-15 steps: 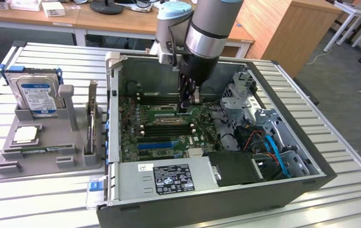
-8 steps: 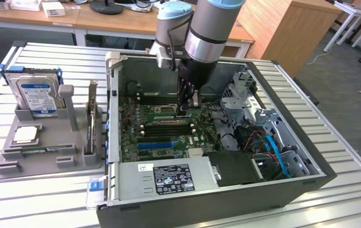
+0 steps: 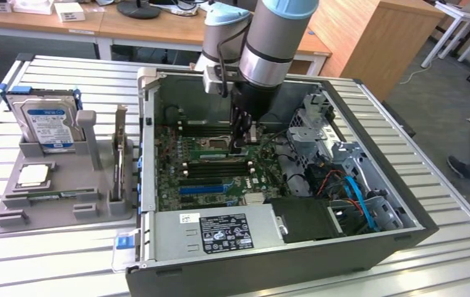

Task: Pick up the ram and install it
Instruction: 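Insert the ram into the slot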

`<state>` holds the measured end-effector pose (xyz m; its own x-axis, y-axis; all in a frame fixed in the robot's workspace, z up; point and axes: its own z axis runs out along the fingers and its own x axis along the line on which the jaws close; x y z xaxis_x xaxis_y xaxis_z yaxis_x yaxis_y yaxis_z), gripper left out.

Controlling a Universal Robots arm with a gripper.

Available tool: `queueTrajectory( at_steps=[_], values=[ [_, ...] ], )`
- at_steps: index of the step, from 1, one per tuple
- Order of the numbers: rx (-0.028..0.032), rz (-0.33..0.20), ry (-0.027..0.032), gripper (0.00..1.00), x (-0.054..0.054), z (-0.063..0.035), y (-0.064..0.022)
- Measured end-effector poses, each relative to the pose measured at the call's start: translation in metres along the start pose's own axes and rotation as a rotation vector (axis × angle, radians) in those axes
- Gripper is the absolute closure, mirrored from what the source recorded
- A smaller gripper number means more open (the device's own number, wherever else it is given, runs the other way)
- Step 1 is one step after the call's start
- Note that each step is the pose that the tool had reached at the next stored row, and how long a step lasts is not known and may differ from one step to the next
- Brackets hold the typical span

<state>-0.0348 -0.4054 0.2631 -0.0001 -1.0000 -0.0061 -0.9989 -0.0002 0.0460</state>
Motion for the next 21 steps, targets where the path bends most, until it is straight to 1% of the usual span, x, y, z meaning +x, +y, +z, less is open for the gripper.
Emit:
queueTrajectory(
  at_steps=[6,15,21],
  values=[
    [0.0002,0.0,-0.0002,0.88,0.0001,0.0006,0.0],
    [0.0,0.0,0.0,0.88,0.0069,0.0004,-0.0009],
    [0.0,0.0,0.0001,0.88,0.0077,0.0004,-0.001]
  ],
)
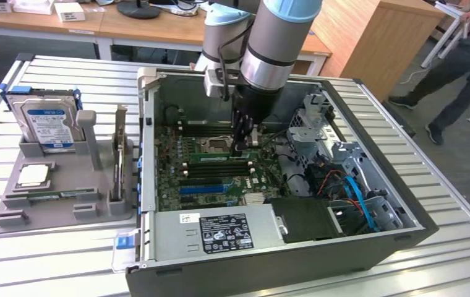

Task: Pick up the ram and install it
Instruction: 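Insert the ram into the slot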

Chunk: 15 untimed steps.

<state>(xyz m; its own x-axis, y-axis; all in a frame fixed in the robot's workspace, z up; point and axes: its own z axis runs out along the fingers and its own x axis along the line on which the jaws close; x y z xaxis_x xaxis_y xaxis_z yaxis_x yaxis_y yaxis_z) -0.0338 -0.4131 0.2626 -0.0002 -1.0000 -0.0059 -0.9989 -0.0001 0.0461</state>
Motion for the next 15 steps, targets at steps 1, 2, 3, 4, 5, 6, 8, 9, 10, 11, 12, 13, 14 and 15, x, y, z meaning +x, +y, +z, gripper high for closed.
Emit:
queueTrajectory(
  at_steps=[1,2,3,4,5,6,8,9,10,11,12,13,14,15],
  values=[
    [0.0001,0.0,-0.0002,0.88,0.0001,0.0006,0.0],
    [0.0,0.0,0.0,0.88,0.0001,0.0015,-0.0001],
    [0.0,0.0,0.0,0.88,0.0,0.0027,-0.0001],
    [0.0001,0.0,-0.0001,0.88,0.0,0.004,-0.0002],
    [0.0001,0.0,-0.0001,0.88,0.0,0.0052,-0.0003],
    [0.0,0.0,-0.0002,0.88,0.0,0.0065,-0.0003],
    [0.0,0.0,-0.0001,0.88,0.0001,0.0085,-0.0004],
    [0.0001,0.0,-0.0001,0.88,0.0001,0.0092,-0.0004],
    [0.0,0.0,0.0,0.88,0.0001,0.0094,-0.0004],
    [0.0,0.0,0.0001,0.88,0.0001,0.0094,-0.0004],
    [0.0,0.0,0.0001,0.88,0.0001,0.0094,-0.0004],
    [0.0,0.0,0.0001,0.88,0.0001,0.0094,-0.0004],
    [0.0,0.0,0.0,0.88,0.0001,0.0095,-0.0004],
    [0.0001,0.0,-0.0002,0.88,0.0,0.0099,-0.0005]
  ],
)
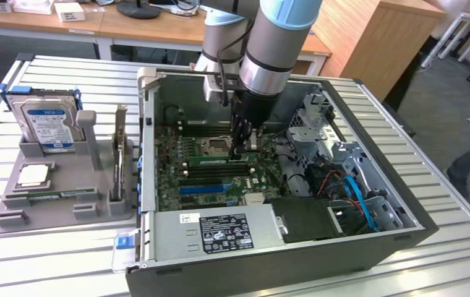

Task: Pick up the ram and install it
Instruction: 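Insert the ram into the slot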

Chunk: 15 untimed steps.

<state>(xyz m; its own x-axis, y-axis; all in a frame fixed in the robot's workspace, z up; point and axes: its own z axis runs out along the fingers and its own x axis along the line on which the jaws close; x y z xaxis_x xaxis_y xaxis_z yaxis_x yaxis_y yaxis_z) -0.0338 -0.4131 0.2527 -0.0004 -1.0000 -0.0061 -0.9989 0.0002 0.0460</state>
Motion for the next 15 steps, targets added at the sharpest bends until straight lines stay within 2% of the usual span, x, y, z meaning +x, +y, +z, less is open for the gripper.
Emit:
queueTrajectory(
  at_steps=[7,15],
  values=[
    [0.0,0.0,0.0001,0.88,0.0001,0.0054,-0.0003],
    [-0.0013,0.0,0.0001,0.88,0.0041,0.0056,-0.0007]
  ],
)
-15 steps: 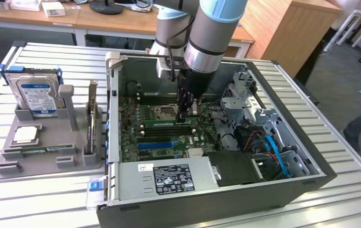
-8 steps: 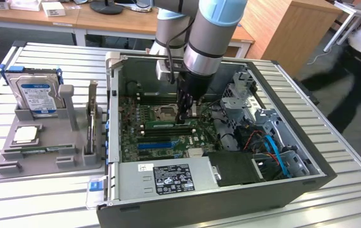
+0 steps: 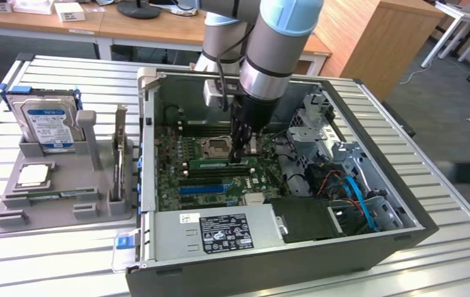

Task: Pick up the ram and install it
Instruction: 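Insert the ram into the slot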

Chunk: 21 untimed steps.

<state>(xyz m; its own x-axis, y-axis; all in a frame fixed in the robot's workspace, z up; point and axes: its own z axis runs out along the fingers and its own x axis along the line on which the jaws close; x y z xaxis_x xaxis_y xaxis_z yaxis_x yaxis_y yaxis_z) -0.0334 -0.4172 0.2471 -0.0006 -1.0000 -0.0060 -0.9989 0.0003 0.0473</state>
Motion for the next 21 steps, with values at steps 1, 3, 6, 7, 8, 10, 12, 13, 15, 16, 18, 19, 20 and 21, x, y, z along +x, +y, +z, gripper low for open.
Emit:
queueTrajectory(
  at_steps=[1,3,6,7,8,10,12,13,15,16,18,19,20,21],
  values=[
    [-0.0001,0.0,0.0,0.88,0.0006,0.0,-0.0001],
    [-0.0002,0.0,0.0,0.88,0.0007,0.0,-0.0001],
    [-0.0002,0.012,-0.0005,0.88,0.0008,0.0008,-0.0005],
    [-0.0001,0.018,-0.0007,0.88,0.0008,0.0009,-0.0006],
    [-0.0002,0.023,-0.0008,0.88,0.0008,0.001,-0.0007],
    [-0.0001,0.025,-0.001,0.88,0.0007,0.0011,-0.0008],
    [-0.0001,0.025,-0.0011,0.88,0.0007,0.0011,-0.0008],
    [-0.0001,0.025,-0.0012,0.88,0.0007,0.0012,-0.0008],
    [-0.0001,0.025,-0.0012,0.88,0.0007,0.0014,-0.0011],
    [-0.0001,0.025,-0.0012,0.88,0.0007,0.0014,-0.0011],
    [0.0,0.025,-0.0014,0.88,0.0007,0.0018,-0.0011],
    [0.0001,0.025,-0.0015,0.88,0.0007,0.0029,-0.0012],
    [0.0001,0.025,-0.0014,0.88,0.0007,0.0041,-0.0012],
    [0.0001,0.025,-0.0011,0.88,0.0008,0.0048,-0.0012]
  ],
)
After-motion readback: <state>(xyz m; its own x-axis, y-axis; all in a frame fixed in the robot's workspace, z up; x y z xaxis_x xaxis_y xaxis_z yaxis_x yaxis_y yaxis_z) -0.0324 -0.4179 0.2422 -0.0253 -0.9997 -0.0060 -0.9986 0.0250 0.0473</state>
